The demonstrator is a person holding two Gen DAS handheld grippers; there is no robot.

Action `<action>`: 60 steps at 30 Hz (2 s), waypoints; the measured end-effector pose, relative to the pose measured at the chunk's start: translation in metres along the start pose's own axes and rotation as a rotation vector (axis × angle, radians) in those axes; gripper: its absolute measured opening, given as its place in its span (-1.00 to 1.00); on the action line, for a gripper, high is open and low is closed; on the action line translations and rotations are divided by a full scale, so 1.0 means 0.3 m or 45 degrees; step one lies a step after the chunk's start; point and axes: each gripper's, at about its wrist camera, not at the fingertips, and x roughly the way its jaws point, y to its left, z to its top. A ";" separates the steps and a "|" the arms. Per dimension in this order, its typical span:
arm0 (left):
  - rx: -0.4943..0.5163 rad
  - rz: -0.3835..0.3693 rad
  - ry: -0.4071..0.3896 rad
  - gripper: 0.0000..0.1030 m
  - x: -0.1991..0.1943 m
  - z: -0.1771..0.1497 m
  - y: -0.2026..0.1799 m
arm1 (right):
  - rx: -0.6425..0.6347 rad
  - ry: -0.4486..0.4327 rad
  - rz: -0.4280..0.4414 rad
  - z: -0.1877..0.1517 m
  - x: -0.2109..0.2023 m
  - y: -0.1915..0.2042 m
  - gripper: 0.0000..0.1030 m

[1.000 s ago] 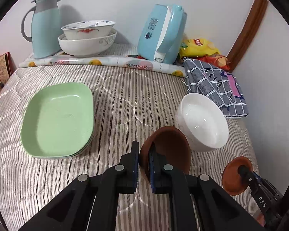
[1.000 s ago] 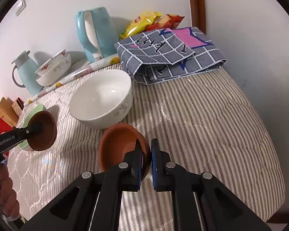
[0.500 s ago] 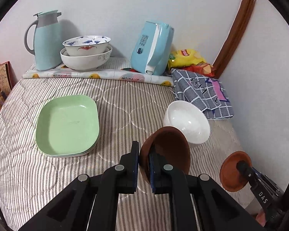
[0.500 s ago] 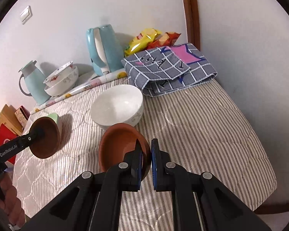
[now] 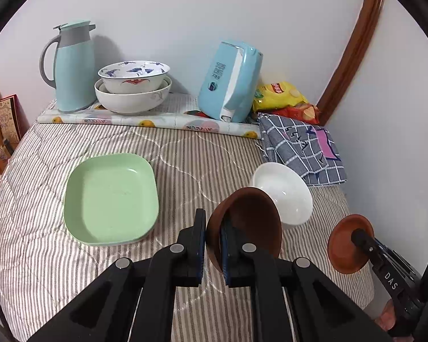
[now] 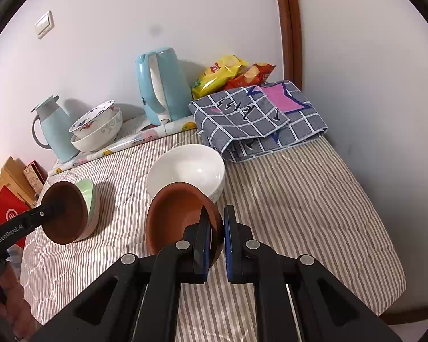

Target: Organize plates and bowls

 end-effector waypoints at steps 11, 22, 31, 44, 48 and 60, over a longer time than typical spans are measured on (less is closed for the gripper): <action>-0.035 0.007 0.006 -0.81 0.068 0.051 0.057 | -0.032 0.033 -0.011 0.075 0.122 0.036 -0.83; -0.081 0.061 0.026 -0.81 0.150 0.084 0.141 | -0.064 0.083 -0.039 0.129 0.278 0.053 -0.83; -0.127 0.073 0.054 -0.81 0.223 0.110 0.196 | -0.085 0.155 -0.056 0.134 0.405 0.076 -0.83; -0.136 0.058 0.087 -0.81 0.287 0.111 0.202 | -0.123 0.220 -0.079 0.140 0.519 0.118 -0.83; -0.130 0.051 0.092 -0.81 0.299 0.112 0.200 | -0.123 0.239 -0.078 0.141 0.538 0.123 -0.83; -0.130 0.029 0.110 -0.81 0.327 0.116 0.204 | -0.179 0.299 -0.137 0.158 0.581 0.130 -0.83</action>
